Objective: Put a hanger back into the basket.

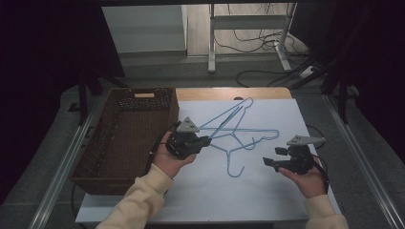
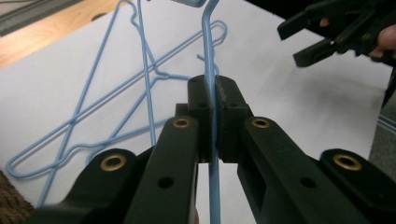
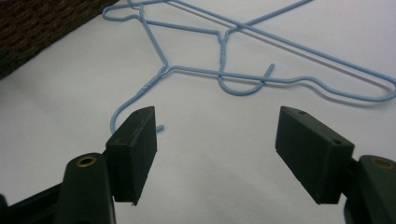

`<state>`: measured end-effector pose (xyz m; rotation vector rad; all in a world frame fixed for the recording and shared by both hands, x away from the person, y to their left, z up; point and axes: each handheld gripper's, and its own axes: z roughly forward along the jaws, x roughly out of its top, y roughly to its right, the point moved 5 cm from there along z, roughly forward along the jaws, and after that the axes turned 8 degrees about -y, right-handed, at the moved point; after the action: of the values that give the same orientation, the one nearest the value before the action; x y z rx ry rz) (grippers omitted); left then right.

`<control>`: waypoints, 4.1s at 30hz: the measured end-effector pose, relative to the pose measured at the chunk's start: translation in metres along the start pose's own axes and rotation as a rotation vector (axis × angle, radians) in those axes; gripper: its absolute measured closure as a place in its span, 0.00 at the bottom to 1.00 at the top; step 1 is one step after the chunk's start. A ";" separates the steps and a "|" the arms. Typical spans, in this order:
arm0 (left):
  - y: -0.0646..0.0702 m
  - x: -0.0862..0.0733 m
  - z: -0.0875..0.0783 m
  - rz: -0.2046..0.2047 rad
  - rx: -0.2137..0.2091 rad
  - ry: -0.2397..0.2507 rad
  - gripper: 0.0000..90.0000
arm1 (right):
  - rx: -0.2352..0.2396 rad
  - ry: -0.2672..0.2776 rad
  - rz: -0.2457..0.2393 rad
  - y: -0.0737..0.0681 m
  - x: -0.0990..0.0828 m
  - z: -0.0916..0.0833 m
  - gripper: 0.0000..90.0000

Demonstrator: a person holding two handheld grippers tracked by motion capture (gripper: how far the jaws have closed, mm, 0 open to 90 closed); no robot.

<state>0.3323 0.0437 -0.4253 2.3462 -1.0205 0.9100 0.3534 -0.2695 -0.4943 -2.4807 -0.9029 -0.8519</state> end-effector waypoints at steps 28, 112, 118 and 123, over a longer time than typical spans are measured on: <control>-0.028 0.003 -0.069 -0.022 0.024 0.097 0.96 | -0.025 -0.029 -0.007 0.001 -0.003 0.006 0.31; -0.172 -0.124 -0.090 -0.258 0.155 -0.088 0.96 | -0.057 -0.065 -0.023 0.001 -0.006 0.013 0.28; -0.181 -0.133 -0.085 -0.278 0.153 -0.109 0.96 | -0.057 -0.067 -0.024 0.001 -0.007 0.013 0.28; -0.190 -0.142 -0.086 -0.333 0.189 -0.146 0.95 | -0.056 -0.068 -0.028 0.000 -0.007 0.014 0.28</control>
<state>0.3690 0.2849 -0.4885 2.6678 -0.5863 0.7417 0.3552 -0.2654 -0.5089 -2.5648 -0.9510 -0.8169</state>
